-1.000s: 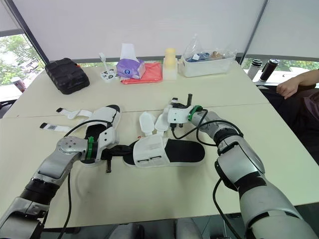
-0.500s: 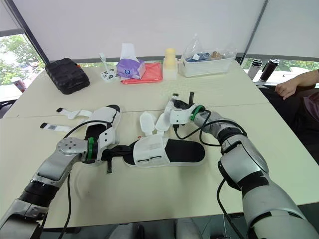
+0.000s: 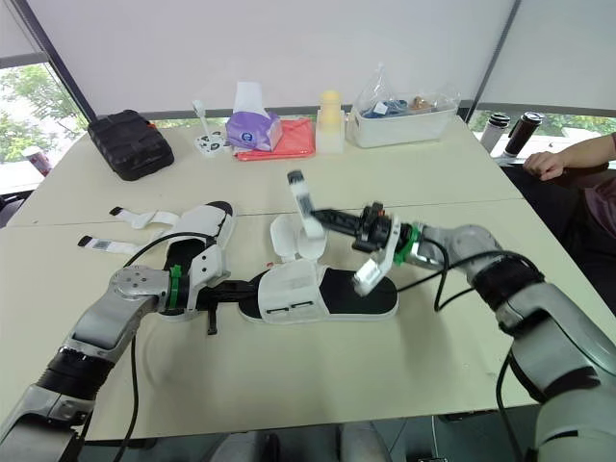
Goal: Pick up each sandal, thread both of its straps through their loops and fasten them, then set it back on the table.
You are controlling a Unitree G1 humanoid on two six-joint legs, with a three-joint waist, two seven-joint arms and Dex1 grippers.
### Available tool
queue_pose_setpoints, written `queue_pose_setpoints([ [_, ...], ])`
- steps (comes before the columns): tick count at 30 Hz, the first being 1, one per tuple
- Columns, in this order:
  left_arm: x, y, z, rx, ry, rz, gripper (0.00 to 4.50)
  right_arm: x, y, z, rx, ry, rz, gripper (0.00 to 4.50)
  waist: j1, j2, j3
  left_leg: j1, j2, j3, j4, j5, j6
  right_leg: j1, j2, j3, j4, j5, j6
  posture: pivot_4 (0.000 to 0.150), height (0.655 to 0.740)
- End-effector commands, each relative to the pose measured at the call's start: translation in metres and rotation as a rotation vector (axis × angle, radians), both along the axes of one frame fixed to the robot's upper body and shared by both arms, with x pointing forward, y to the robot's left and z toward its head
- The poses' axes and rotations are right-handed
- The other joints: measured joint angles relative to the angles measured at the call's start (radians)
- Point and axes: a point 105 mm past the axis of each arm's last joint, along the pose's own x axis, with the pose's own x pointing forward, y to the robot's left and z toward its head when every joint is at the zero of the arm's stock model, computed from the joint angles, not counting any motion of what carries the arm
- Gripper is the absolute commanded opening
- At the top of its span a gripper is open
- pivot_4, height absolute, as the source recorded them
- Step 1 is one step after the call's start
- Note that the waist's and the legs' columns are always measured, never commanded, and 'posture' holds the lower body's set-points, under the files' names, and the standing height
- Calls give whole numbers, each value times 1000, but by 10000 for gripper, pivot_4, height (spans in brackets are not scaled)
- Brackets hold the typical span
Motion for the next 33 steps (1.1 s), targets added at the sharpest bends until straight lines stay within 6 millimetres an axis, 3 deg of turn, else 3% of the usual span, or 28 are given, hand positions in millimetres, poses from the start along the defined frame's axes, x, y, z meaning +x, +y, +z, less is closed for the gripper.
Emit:
queue_pose_setpoints([
  [1, -2, -8, -8, 4, 44, -34, 0, -11, 2, 21, 56, -42, 13, 5530, 0, 0, 0, 0, 0, 0, 0, 0, 0, 0, 0, 0, 0, 0, 0, 1500, 7400],
  [3, 1, -10, -7, 4, 42, -41, 0, -20, 1, 20, 74, -65, 14, 11759, 3, 0, 0, 1, 0, 0, 0, 0, 0, 2, 0, -1, 0, 0, 0, 1500, 7400],
  [7, 4, -10, -5, -3, 50, -44, 0, -53, -1, 11, 49, -95, 72, 30482, 15, 0, 0, 1, 0, 0, 1, 0, 0, 3, 0, -1, -1, 0, 0, 1500, 7400],
  [11, 5, -7, -7, -1, 56, -40, 0, -60, -11, -2, 62, 55, 29, 30482, 19, 0, 0, 1, 0, 1, 1, -1, 1, 3, 0, -1, -1, 0, 0, 1500, 7400],
  [13, 6, -8, -7, -2, 57, -38, 0, -30, -28, 15, 242, 193, -128, 30482, 15, 0, 0, 3, 0, 2, 1, 0, 1, 4, 0, 0, -1, 0, 0, 1500, 7400],
  [16, 7, -8, -7, -5, 56, -37, 0, 30, -64, 48, 621, 554, -358, 30482, -1, -4, 3, 17, 2, 3, -1, -1, 2, 20, 2, -1, -4, 0, 0, 1500, 7400],
  [17, 7, -8, -7, -5, 56, -36, 0, 48, -73, 54, 768, 751, -388, 30482, -2, -5, 3, 23, 4, 2, -1, -2, 4, 28, 2, -2, -6, 0, 0, 1500, 7400],
  [20, 7, -7, -7, -4, 52, -28, 0, 88, -72, 60, 1153, 1511, -225, 30482, -3, -6, 4, 31, 6, -2, -2, -4, 7, 36, 3, -2, -7, 0, 0, 1500, 7400],
  [22, 7, -6, -7, -5, 47, -20, 0, 92, -56, 65, 1215, 1866, -59, 30482, 0, -5, 3, 32, 7, -3, -2, -4, 8, 35, 2, -2, -6, 0, 0, 1500, 7400],
  [24, 7, -5, -6, -9, 42, -11, 0, 91, -43, 54, 1163, 2131, -89, 30482, 6, -4, 2, 28, 7, -5, -3, -5, 8, 31, 0, -4, -6, -1, -1, 1500, 7400],
  [30, 0, -1, -8, -17, 40, 20, 0, 82, -44, 10, 1224, 2627, -333, 30482, 24, -2, 1, 7, 5, -7, -1, -4, 7, 10, -3, -5, -4, -1, -2, 1500, 7400],
  [33, -5, 1, -10, -18, 45, 30, 0, 70, -46, 4, 1207, 2800, -324, 30482, 25, -2, 1, -1, 4, -7, -1, -2, 4, 2, -4, -5, -2, -1, -2, 1500, 7400],
])
